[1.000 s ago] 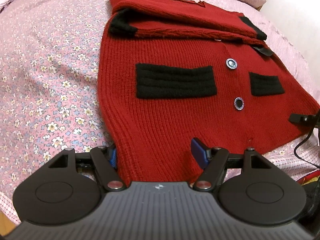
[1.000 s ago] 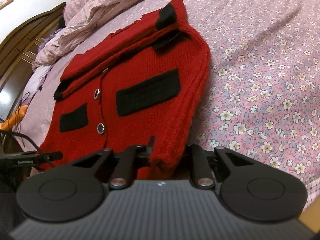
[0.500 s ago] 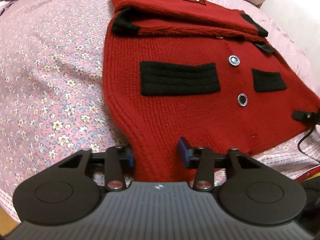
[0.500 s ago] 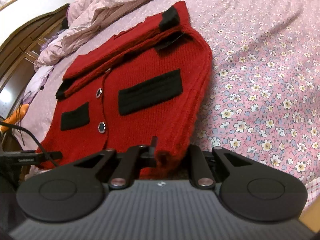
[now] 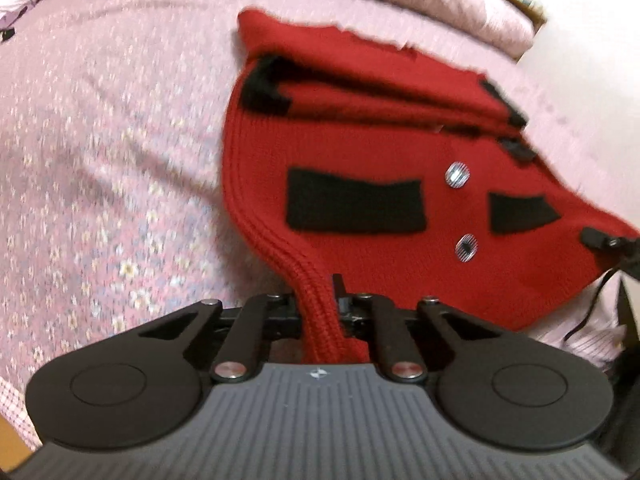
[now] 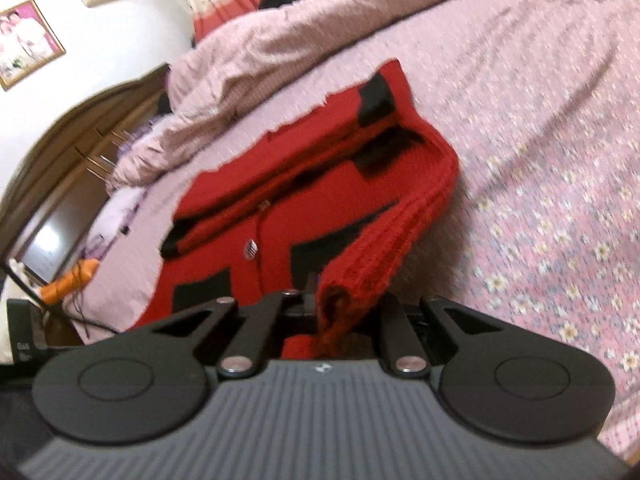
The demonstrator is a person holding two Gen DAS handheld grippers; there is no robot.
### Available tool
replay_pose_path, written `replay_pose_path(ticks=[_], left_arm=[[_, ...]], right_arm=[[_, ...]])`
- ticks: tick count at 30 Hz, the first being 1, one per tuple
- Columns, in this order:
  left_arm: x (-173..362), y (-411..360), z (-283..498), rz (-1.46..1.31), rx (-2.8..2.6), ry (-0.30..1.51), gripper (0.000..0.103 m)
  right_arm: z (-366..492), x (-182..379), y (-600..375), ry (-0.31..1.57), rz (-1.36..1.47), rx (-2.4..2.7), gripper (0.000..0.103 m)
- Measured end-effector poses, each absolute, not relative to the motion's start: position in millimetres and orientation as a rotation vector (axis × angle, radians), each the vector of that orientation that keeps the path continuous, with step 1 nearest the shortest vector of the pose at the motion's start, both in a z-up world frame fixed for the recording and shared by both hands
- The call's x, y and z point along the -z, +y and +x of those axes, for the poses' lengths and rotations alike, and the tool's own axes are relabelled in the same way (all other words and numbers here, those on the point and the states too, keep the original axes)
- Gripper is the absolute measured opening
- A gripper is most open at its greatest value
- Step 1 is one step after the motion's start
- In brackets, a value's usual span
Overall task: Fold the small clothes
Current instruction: 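Grasp the cardigan hem with both tools and lift it, then fold the lifted hem over toward the collar and release both tools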
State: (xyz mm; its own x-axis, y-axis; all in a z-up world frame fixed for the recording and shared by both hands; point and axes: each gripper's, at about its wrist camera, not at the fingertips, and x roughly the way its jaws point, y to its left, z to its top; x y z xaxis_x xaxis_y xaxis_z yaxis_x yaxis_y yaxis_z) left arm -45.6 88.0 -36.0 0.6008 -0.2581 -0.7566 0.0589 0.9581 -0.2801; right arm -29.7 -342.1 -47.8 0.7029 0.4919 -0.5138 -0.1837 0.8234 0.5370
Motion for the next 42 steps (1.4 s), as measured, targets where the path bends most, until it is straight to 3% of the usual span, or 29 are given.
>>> replay_pose_path(ticks=[22,42], left_arm=[[-63.0,106.9,25.3,-0.427,0.165,0.609,0.012],[-87.4,124.0,131.2,-0.472,0.050,0.585,0.012]], right_arm=[[49.8,-15.7,-338.1,0.442,0.530,-0.419,0.010],[146.2,-40.4,-322.1,0.347,0.502,-0.358,0.010]])
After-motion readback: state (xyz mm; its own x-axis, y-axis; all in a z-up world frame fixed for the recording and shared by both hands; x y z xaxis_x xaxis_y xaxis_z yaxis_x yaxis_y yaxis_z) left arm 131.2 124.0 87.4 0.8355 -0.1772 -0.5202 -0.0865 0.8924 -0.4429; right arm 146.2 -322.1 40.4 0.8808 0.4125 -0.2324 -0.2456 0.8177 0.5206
